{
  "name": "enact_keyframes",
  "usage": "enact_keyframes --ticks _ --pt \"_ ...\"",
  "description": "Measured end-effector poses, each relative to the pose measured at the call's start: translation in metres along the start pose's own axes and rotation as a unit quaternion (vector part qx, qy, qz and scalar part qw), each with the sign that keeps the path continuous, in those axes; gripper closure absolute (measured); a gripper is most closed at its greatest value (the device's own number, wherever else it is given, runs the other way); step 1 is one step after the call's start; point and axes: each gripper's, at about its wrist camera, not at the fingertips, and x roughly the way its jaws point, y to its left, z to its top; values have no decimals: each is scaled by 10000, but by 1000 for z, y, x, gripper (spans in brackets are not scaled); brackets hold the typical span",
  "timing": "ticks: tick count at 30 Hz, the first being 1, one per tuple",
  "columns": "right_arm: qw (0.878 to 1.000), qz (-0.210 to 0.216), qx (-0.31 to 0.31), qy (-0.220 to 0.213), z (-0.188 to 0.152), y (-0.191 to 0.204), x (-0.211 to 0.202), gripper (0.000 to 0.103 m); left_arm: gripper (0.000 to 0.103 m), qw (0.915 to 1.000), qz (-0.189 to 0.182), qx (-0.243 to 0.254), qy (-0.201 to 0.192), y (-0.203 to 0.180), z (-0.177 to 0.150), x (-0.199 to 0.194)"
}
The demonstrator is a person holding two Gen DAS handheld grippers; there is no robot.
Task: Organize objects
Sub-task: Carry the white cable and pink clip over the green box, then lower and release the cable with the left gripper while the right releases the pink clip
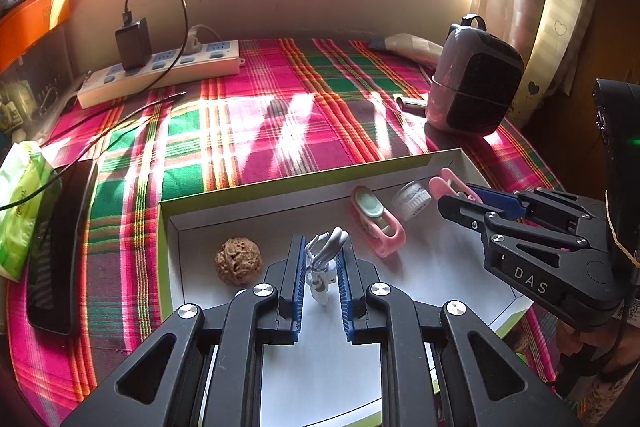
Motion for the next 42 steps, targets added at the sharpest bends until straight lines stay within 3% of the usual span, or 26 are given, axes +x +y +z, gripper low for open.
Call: enact_keyframes --ticks 42 --pt "9999 99 13 21 2 0 11 78 89 9995 187 -47 254 7 12 29"
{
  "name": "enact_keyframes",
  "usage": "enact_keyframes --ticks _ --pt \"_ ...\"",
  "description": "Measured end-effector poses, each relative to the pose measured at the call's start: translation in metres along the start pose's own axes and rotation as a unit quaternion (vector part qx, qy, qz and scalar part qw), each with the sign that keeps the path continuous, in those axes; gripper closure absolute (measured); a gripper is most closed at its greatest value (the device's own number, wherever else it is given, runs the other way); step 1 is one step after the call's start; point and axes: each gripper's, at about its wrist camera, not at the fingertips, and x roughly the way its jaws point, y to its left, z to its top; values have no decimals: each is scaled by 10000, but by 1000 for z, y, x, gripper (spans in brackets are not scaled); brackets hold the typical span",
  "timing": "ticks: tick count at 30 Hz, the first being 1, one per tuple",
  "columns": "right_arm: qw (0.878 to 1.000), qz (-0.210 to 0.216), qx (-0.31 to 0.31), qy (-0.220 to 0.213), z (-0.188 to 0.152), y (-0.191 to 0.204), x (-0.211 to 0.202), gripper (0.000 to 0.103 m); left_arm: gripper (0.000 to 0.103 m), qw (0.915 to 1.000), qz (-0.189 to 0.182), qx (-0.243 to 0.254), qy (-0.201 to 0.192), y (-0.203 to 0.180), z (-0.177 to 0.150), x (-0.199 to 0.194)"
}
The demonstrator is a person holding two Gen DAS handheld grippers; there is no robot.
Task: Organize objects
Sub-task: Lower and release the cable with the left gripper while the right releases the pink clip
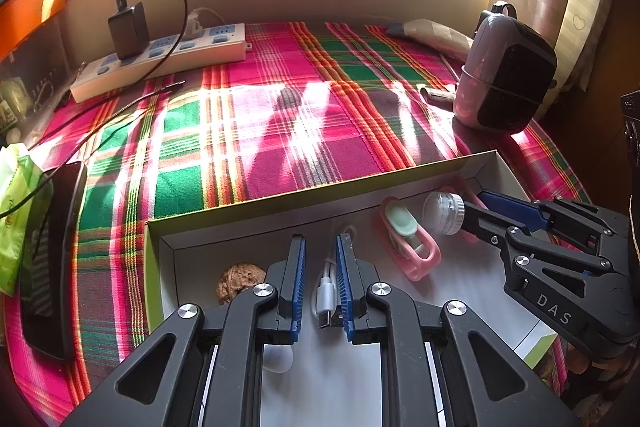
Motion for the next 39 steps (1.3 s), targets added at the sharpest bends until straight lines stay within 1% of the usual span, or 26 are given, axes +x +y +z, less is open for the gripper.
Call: enact_keyframes --ticks 11,15,19,22,26,31,34,39 --pt "10000 -45 47 -53 -3 0 -6 78 86 10000 -33 -36 -20 -1 -5 -8" --pt "9999 -50 35 -85 -6 1 -11 71 85 9999 -60 -70 -60 1 -9 -14" --pt "9999 -5 92 -111 -11 1 -17 71 85 9999 -63 -105 -113 3 -13 -21" --pt "9998 39 130 -138 -14 1 -22 70 85 9998 -73 -74 -179 2 -18 -28" --pt "9997 34 145 -197 -20 2 -31 66 84 9996 -88 -69 -256 2 -25 -39" --pt "9992 89 227 -321 -27 1 -46 66 84 9990 -149 -47 -412 2 -35 -56" --pt "9987 149 236 -417 -34 3 -58 66 84 9982 -151 -35 -575 2 -42 -68" --pt "9982 138 184 -562 -46 8 -77 66 81 9973 -277 -66 -684 4 -57 -85"
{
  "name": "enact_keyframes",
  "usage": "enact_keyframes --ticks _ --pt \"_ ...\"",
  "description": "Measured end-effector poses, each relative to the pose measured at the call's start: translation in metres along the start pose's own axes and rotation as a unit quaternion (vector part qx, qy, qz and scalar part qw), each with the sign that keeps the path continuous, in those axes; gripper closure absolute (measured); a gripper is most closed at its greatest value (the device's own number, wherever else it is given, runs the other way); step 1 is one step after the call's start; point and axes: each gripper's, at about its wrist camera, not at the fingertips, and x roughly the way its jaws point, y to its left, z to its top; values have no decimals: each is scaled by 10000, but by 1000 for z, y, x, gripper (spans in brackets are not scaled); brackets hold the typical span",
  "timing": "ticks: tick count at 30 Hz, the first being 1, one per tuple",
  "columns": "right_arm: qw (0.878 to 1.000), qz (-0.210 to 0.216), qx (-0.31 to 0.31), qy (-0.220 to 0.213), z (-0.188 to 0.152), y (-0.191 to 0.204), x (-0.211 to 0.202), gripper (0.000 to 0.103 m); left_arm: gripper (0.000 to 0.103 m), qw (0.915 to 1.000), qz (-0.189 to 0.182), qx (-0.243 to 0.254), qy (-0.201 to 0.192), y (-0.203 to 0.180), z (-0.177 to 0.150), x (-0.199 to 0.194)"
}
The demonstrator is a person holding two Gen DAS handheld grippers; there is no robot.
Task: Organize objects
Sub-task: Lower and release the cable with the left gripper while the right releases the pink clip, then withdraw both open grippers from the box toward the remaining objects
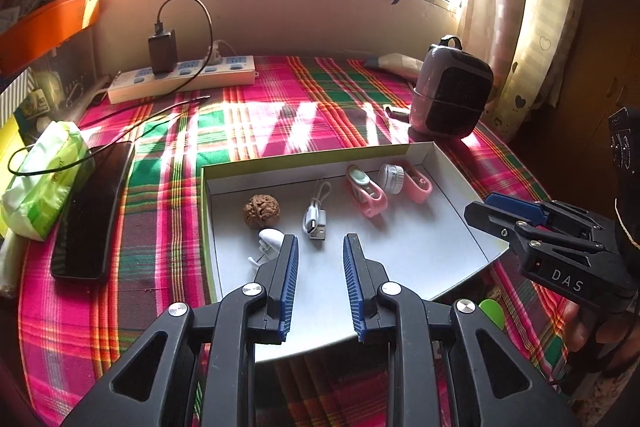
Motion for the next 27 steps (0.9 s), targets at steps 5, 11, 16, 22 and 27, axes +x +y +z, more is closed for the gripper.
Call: enact_keyframes --ticks 5,11,16,22,27 --pt "10000 36 -26 -45 -11 4 -12 66 80 10000 -78 -12 -41 2 -14 -15" --pt "9999 72 -83 -51 -27 11 -21 65 78 9998 -170 -35 -15 5 -30 -26" --pt "9999 105 -122 -17 -39 14 -24 65 76 9996 -267 -18 84 6 -43 -29" --pt "9996 192 -218 24 -51 19 -26 60 74 9986 -410 -141 298 6 -55 -19" --pt "9994 202 -240 122 -56 21 -22 60 74 9973 -563 -224 404 5 -59 -10"
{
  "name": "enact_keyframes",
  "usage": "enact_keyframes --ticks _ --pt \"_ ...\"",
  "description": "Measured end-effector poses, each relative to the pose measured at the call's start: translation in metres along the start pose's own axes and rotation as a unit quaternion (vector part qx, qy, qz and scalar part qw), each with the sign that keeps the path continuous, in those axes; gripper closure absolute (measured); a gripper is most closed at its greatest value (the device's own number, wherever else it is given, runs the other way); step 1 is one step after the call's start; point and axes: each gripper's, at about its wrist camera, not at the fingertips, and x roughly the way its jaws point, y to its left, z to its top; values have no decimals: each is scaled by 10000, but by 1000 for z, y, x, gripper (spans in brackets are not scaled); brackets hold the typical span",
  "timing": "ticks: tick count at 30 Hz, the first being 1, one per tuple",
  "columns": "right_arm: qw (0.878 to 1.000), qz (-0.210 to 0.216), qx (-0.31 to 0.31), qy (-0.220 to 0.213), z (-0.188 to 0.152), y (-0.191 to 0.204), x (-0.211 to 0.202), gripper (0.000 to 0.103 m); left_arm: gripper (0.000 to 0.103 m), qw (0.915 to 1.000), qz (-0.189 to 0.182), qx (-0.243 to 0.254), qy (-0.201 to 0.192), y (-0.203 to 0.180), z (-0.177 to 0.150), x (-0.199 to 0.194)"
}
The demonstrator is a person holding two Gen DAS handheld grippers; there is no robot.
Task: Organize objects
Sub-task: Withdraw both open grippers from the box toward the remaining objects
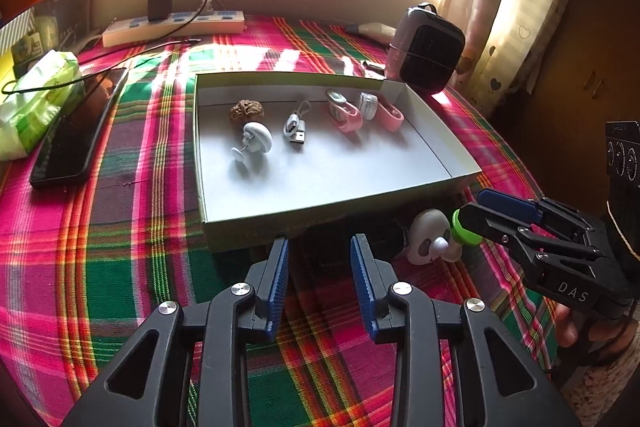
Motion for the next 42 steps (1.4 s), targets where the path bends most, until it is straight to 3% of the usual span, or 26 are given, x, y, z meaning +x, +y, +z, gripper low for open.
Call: enact_keyframes --ticks 8,29,37,42 --pt "9999 -100 -109 70 -5 3 2 60 74 9996 -29 227 139 -13 -7 8" --pt "9995 -295 -119 49 -16 -4 -12 60 72 9964 -556 511 385 -43 -25 2" --pt "9999 -129 -88 43 -22 -5 -13 60 72 9951 -589 663 447 -53 -32 -1" --pt "9998 51 -185 55 -28 -2 -10 60 72 9958 -461 776 176 -52 -27 -14"
